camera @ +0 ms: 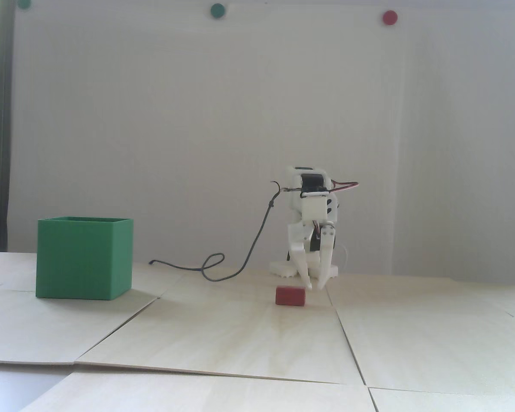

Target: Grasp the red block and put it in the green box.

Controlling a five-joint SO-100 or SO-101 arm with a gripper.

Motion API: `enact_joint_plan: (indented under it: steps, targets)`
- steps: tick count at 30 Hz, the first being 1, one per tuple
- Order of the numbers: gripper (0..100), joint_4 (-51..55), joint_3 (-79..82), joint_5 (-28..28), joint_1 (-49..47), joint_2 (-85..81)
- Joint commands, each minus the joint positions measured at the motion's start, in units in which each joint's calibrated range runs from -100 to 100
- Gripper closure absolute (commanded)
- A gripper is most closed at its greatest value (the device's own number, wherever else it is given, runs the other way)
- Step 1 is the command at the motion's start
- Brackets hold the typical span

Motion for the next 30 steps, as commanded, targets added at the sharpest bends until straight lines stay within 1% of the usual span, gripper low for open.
enact_joint_plan:
  steps: [1, 3, 7, 13, 18, 25, 26, 30]
  targets:
    - [98, 2.6, -3.7, -0.2, 3.3, -0.1]
    - [98, 5.2, -8.0, -0.2, 4.3, 0.4]
    - [98, 18.0, -23.5, -0.2, 4.3, 0.7]
    - [98, 31.4, -44.9, -0.3, 2.5, 3.3]
    - [98, 33.0, -58.4, -3.0, 2.8, 15.9]
    - [98, 33.0, -72.2, -7.6, 3.0, 38.4]
    - [98, 32.9, -75.2, -8.6, 3.0, 43.5]
    - [98, 32.8, -82.2, -9.3, 2.6, 52.5]
